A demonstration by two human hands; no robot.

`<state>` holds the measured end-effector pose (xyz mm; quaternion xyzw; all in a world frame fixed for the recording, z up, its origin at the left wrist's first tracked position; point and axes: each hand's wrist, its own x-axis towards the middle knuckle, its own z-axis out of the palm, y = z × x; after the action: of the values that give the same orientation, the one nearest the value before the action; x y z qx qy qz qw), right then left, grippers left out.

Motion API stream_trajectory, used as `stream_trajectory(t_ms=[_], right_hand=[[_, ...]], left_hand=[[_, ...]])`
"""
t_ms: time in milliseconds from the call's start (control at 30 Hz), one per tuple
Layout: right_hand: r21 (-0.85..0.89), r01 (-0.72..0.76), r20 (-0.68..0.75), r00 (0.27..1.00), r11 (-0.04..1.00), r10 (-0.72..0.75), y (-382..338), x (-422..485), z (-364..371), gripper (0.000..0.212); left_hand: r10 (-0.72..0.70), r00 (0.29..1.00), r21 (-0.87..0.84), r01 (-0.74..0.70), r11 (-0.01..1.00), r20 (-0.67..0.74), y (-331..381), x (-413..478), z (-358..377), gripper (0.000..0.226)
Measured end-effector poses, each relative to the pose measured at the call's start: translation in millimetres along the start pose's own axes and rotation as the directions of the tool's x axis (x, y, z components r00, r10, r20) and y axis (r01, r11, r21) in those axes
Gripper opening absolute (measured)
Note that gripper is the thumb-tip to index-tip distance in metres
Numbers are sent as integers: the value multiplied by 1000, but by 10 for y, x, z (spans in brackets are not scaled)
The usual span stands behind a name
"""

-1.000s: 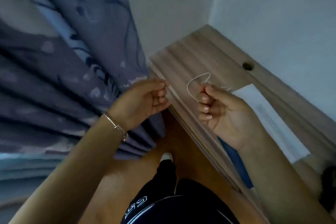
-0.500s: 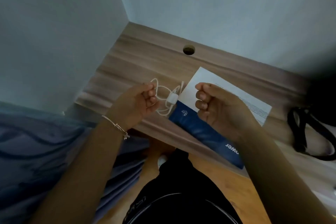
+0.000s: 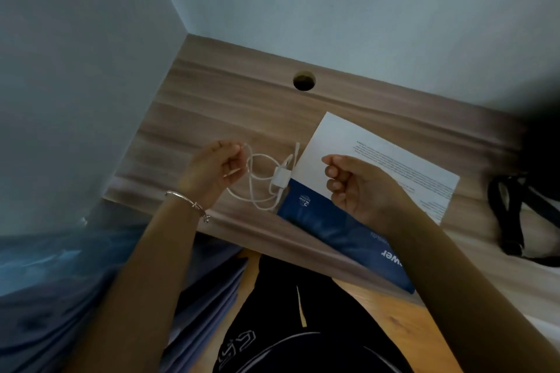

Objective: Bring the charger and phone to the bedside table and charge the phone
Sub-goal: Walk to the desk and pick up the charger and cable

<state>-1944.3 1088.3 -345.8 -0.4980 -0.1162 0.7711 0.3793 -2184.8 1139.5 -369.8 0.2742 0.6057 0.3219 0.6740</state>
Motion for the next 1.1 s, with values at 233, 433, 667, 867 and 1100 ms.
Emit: stream_trajectory(t_ms=[233,433,667,867,1100], right_hand=[[-61,-94,-205,975,994,80,246,415,-155,18],[129,-110,-130,983,985,127,356,607,-160,30],[151,-127,-114,983,980,145,452,715,-165,45],[81,-125,-76,988,989,131,492,770,-74,35],[97,-135,-29,990,986,138,495,806,-83,45]], left_hand=[[149,974,214,-110,971,-172,-133,177,-257,8],[2,998,382,-25,924,61,-213,297,-221,30],[0,999,527,-17,849,32,-272,383,-33,40],[-30,999,630,3,777,33,-283,441,48,59],[-84,992,732,-12,681,94,-284,493,141,73]])
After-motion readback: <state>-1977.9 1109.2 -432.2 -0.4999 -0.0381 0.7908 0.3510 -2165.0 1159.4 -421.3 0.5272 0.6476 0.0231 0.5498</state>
